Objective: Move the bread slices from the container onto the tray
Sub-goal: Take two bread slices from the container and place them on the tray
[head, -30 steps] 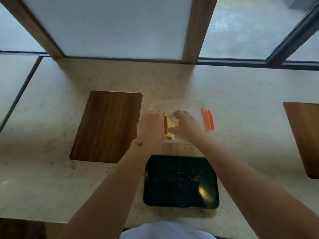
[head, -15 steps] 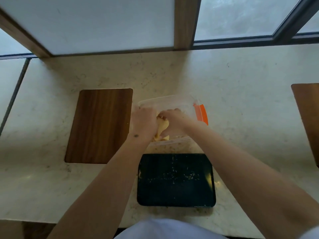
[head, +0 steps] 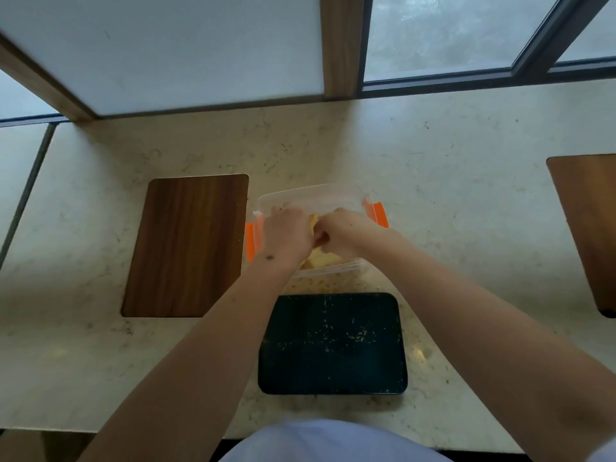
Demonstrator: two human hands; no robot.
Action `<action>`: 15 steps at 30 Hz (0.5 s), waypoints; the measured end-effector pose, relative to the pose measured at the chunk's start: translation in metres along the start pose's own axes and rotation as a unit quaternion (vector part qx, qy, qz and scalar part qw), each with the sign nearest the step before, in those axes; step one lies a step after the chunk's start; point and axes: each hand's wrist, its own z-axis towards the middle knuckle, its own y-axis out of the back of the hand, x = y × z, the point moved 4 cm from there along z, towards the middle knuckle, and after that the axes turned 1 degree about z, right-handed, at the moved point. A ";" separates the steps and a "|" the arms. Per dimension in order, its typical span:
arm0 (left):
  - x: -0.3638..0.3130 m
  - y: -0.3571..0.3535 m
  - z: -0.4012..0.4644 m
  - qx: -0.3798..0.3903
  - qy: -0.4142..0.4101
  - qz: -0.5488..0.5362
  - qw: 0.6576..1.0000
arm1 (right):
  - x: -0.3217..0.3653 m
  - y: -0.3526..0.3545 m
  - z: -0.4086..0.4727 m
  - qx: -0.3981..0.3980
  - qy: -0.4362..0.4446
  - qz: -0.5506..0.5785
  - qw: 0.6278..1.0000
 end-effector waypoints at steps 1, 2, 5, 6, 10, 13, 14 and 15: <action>-0.002 0.000 0.001 0.000 -0.007 -0.007 1.000 | 0.000 0.006 -0.004 -0.010 0.004 -0.011 1.000; -0.004 -0.001 0.002 0.001 -0.017 -0.009 1.000 | 0.000 0.012 -0.009 -0.023 0.006 -0.023 0.999; -0.011 -0.002 0.005 0.030 -0.044 0.012 0.999 | -0.004 0.031 -0.028 -0.067 -0.006 -0.036 0.997; -0.013 -0.002 0.006 0.044 -0.055 0.025 0.997 | -0.004 0.037 -0.035 -0.078 -0.010 -0.038 0.996; -0.018 0.002 0.007 0.072 -0.113 0.050 0.990 | 0.001 0.061 -0.065 -0.125 -0.009 -0.019 0.992; -0.017 0.010 0.001 0.081 -0.110 0.014 0.991 | 0.007 0.077 -0.094 -0.169 -0.002 0.070 0.983; -0.016 0.016 -0.003 0.082 -0.103 -0.011 0.991 | 0.009 0.081 -0.107 -0.180 0.000 0.105 0.978; -0.015 0.022 -0.007 0.082 -0.101 -0.039 0.991 | 0.010 0.083 -0.119 -0.187 -0.002 0.138 0.973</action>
